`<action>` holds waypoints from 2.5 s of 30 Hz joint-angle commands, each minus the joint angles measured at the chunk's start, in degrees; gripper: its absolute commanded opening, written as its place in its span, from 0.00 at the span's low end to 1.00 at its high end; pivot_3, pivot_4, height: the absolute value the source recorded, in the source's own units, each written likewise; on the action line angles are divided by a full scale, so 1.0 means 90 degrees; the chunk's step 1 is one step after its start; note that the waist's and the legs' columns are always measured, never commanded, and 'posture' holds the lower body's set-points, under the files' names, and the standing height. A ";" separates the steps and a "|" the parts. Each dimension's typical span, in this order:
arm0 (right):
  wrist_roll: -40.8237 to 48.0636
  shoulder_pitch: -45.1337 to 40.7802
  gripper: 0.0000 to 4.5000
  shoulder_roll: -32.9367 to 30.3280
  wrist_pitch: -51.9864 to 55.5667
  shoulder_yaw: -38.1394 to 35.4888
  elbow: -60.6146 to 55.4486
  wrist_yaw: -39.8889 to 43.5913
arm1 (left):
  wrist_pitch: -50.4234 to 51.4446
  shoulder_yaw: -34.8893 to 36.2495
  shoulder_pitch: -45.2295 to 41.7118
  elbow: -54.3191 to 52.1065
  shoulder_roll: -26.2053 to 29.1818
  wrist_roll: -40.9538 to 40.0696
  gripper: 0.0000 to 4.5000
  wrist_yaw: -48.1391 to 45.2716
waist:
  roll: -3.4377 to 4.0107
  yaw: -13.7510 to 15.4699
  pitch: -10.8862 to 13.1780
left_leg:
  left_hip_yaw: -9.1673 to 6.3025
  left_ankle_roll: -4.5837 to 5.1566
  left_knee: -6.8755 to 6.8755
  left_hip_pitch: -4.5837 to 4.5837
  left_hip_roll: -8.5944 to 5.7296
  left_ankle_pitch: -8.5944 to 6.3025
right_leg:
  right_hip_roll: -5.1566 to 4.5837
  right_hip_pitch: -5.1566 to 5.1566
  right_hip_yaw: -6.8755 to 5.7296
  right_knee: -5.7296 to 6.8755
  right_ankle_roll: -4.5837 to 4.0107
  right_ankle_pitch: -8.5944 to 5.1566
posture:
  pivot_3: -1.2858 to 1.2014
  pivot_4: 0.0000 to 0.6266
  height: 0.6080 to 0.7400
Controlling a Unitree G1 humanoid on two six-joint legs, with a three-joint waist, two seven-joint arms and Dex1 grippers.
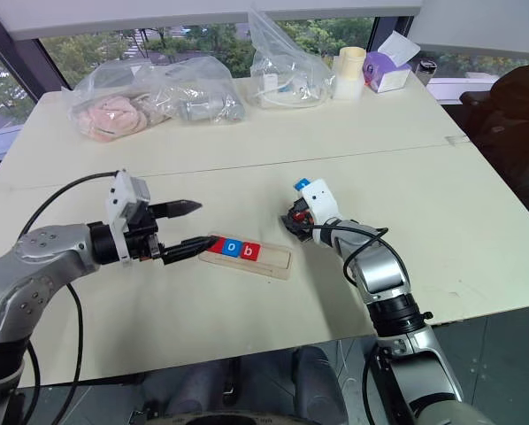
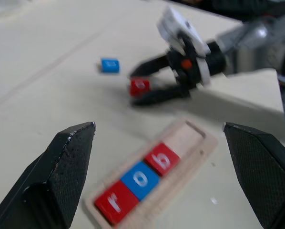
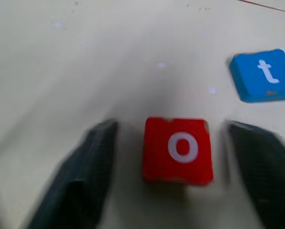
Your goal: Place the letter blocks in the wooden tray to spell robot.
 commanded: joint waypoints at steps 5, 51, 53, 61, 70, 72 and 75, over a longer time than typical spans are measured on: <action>-0.0171 -0.0025 0.28 0.0087 0.0069 -0.0151 -0.0225 -0.0332 | -0.0268 -0.0006 0.0048 -0.0087 0.0157 0.0197 1.00 -0.0250 | -0.0001 0.0030 -0.0001 | -0.0002 -0.0001 0.0007 0.0000 -0.0001 0.0000 | -0.0003 0.0008 0.0000 -0.0005 -0.0001 0.0000 | 0.52 0.24 1.00; 0.0771 0.1390 0.99 -0.3114 -0.3124 -0.1307 0.0746 0.4939 | -0.1531 -0.0399 0.0440 -0.0593 0.1029 0.0817 1.00 -0.2285 | 0.0003 0.0003 0.0007 | 0.0013 0.0003 0.0010 -0.0023 0.0012 -0.0004 | -0.0002 -0.0015 -0.0001 -0.0015 0.0022 -0.0016 | 0.52 0.24 1.00; 0.0726 0.1141 0.99 -0.3123 -0.3410 -0.1155 0.1158 0.5251 | -0.1411 -0.0331 0.0521 -0.0693 0.1092 0.0793 1.00 -0.2212 | 0.0003 0.0012 0.0008 | 0.0014 0.0004 0.0005 -0.0021 0.0012 -0.0004 | -0.0002 -0.0016 0.0000 -0.0014 0.0021 -0.0015 | 0.52 0.24 1.00; 0.0104 -0.0214 0.99 -0.2877 -0.4894 -0.0417 0.3133 0.6031 | -0.0846 0.0156 0.0948 -0.1260 0.1368 0.0535 1.00 -0.1770 | 0.0003 0.0012 0.0009 | 0.0014 0.0005 0.0014 -0.0014 0.0012 -0.0004 | 0.0000 -0.0006 0.0000 -0.0011 0.0018 -0.0013 | 0.52 0.24 1.00; -0.0164 -0.0671 0.58 -0.2379 -0.5640 -0.0143 0.3979 0.6216 | -0.0656 0.0593 0.1508 -0.1649 0.1488 0.0425 1.00 -0.1512 | 0.0002 0.0008 0.0009 | 0.0012 0.0004 0.0005 0.0010 0.0012 -0.0004 | 0.0004 0.0010 0.0001 -0.0007 0.0001 -0.0003 | 0.52 0.24 1.00; -0.0165 -0.0596 0.40 -0.2377 -0.5643 -0.0155 0.3883 0.6158 | -0.0749 0.0666 0.1615 -0.1562 0.1511 0.0504 1.00 -0.1552 | 0.0002 0.0009 0.0009 | 0.0013 0.0004 0.0003 0.0021 0.0012 -0.0004 | 0.0003 0.0020 0.0001 -0.0006 0.0001 -0.0004 | 0.52 0.24 1.00; -0.0124 -0.0524 0.26 -0.2367 -0.5380 -0.0211 0.3522 0.5950 | -0.0814 0.0636 0.1590 -0.1450 0.1496 0.0604 1.00 -0.1508 | 0.0003 0.0012 0.0008 | 0.0013 0.0004 0.0003 0.0028 0.0012 -0.0005 | 0.0003 0.0027 0.0001 -0.0006 0.0001 -0.0004 | 0.52 0.24 1.00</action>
